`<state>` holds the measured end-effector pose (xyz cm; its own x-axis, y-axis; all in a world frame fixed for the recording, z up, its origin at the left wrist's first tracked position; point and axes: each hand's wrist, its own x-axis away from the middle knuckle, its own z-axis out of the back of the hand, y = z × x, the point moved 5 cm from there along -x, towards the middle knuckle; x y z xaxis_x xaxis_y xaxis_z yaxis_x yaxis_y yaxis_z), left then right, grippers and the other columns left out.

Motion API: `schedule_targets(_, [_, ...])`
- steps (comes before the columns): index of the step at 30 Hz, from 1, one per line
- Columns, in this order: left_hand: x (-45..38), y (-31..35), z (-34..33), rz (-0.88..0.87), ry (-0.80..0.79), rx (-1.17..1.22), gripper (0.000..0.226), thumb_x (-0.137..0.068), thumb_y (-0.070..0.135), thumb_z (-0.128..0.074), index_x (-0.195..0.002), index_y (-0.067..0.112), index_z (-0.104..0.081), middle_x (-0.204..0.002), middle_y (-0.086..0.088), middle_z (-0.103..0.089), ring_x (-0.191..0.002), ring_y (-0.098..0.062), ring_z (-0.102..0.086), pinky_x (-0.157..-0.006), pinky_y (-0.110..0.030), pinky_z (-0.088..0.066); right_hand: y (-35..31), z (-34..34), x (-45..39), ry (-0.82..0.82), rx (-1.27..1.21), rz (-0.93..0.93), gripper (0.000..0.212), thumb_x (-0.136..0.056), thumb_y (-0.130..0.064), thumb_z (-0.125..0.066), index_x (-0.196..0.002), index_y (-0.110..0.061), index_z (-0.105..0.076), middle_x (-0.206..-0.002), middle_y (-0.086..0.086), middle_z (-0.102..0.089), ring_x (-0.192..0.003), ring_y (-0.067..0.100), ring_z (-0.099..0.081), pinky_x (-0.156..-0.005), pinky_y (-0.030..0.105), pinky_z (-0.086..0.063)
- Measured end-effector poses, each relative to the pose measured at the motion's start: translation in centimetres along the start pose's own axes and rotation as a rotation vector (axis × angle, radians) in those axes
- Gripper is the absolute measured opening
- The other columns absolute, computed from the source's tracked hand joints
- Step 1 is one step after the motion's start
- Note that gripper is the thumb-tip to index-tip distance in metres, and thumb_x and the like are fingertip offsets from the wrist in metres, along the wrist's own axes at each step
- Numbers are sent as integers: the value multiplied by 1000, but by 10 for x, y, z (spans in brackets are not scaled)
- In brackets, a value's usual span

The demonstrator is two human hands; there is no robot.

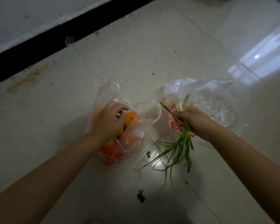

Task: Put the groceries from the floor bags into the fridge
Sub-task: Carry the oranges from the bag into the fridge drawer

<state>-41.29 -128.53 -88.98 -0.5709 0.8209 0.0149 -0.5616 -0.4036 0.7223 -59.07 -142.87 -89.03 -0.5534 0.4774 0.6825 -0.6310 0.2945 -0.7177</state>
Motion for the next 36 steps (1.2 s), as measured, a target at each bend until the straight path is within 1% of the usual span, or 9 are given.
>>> schedule_targets(4, [1,-2,-5,-34,-28,-2,18,-87,-8,-53,-96,-4,-68,-98,-13,-60,-84,-15,-52,-70,-8,-39,4,1,-1,35,-185,-47,25,-95,-9,-43,-73,-7,-53,-60,6,-56,-41,7,-57,-45,17,-52])
schedule_targets(11, [1,-5,-2,-52,-40,-10,36,-79,14,-42,-95,-4,-69,-99,-17,-63,-84,-16,-52,-76,-26,-43,-6,25,19,182,180,140,30,-95,-16,-43,-76,-5,-63,-73,3,-67,-71,18,-62,-67,26,-51])
schedule_targets(16, [0,-6,3,-120,-119,-236,35,-78,15,-40,-87,-2,-69,-88,-18,-67,-83,-31,-64,-72,-28,-45,-1,6,19,121,300,117,35,-94,-15,-47,-59,-13,-50,-40,-4,-54,-40,5,-53,-54,24,-43])
schedule_targets(19, [7,-7,11,-283,-190,-545,26,-71,13,-42,-66,3,-65,-67,-16,-64,-62,-32,-63,-59,-34,-45,-9,-26,14,56,493,157,23,-91,-21,-54,-68,-20,-49,-57,-2,-51,-49,14,-50,-50,22,-45])
schedule_targets(23, [16,-15,32,-316,-127,-799,21,-65,10,-41,-59,6,-62,-64,-14,-62,-61,-30,-61,-70,-36,-34,-42,-76,6,107,956,429,10,-88,-20,-56,-95,-13,-54,-88,8,-61,-84,28,-57,-62,29,-40])
schedule_targets(26, [17,-38,40,-281,-126,-901,28,-61,14,-36,-58,5,-62,-62,-15,-62,-61,-31,-65,-89,-42,-31,-36,-116,-11,14,1332,498,47,-89,-10,-47,-134,-17,-37,-128,9,-51,-106,33,-58,-75,33,-45])
schedule_targets(29, [20,-67,44,-260,-197,-905,31,-62,20,-37,-60,7,-64,-61,-13,-61,-60,-29,-65,-90,-42,-33,-14,-136,-27,-119,1418,346,41,-89,-11,-45,-129,-13,-39,-126,13,-52,-109,35,-57,-80,36,-46])
schedule_targets(32, [34,-104,48,-178,-377,-737,44,-66,30,-38,-66,-1,-70,-71,-19,-67,-67,-28,-68,-80,-32,-42,10,-127,-33,-234,1469,217,32,-92,-17,-44,-122,-9,-48,-123,14,-58,-113,31,-56,-91,35,-45])
schedule_targets(36, [61,-135,49,118,-637,-379,95,-55,51,-14,-109,-4,-69,-121,-22,-63,-113,-25,-59,-94,-28,-37,46,-117,-25,-450,1540,103,29,-92,-21,-45,-116,-9,-57,-122,12,-60,-113,26,-56,-97,33,-44])
